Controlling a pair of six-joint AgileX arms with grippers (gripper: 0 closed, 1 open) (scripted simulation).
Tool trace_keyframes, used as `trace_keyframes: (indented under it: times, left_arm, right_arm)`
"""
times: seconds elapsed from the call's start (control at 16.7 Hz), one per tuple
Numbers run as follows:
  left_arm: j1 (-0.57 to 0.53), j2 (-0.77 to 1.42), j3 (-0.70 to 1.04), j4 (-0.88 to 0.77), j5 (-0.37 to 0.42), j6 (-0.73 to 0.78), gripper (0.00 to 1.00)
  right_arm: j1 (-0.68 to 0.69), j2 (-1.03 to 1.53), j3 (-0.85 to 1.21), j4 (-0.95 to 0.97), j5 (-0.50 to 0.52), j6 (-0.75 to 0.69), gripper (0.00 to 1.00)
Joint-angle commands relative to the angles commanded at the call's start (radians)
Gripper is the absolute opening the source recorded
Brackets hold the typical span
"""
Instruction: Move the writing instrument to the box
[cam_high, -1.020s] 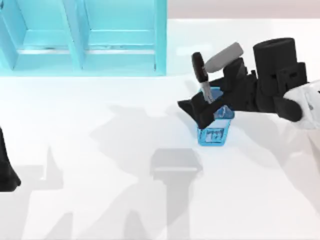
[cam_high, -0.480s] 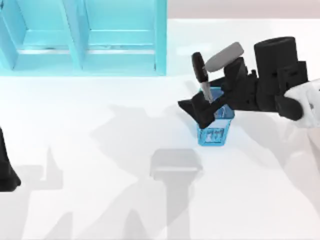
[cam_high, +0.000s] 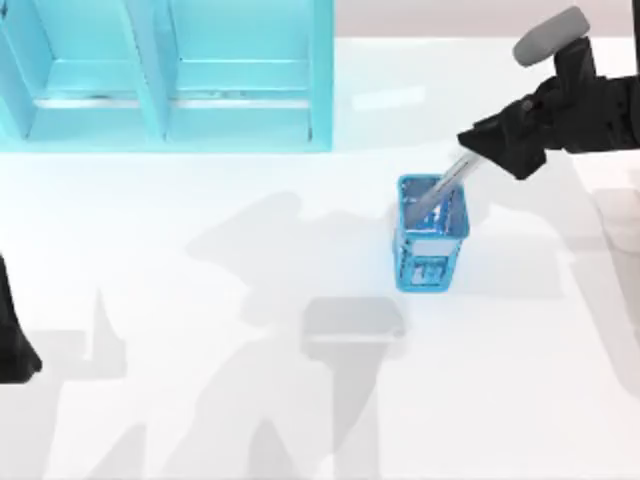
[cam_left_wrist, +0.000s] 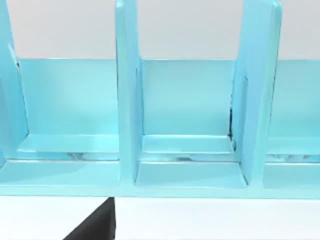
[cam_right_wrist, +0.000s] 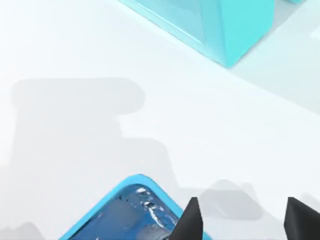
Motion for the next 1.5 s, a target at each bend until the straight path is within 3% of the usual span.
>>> trace_keyframes:
  times: [0.36, 0.84, 1.08, 1.5]
  left_arm:
    - [0.000, 0.000, 0.000, 0.000, 0.000, 0.000, 1.00]
    - [0.000, 0.000, 0.000, 0.000, 0.000, 0.000, 1.00]
    - [0.000, 0.000, 0.000, 0.000, 0.000, 0.000, 1.00]
    - [0.000, 0.000, 0.000, 0.000, 0.000, 0.000, 1.00]
  right_arm:
    - [-0.167, -0.154, 0.113, -0.330, -0.131, -0.150, 0.00]
    - [-0.188, -0.172, 0.130, -0.374, -0.132, -0.173, 0.00]
    - [-0.265, -0.211, 0.194, -0.527, -0.014, -0.240, 0.00]
    - [-0.508, -0.350, 0.316, -0.988, 0.344, -0.365, 0.00]
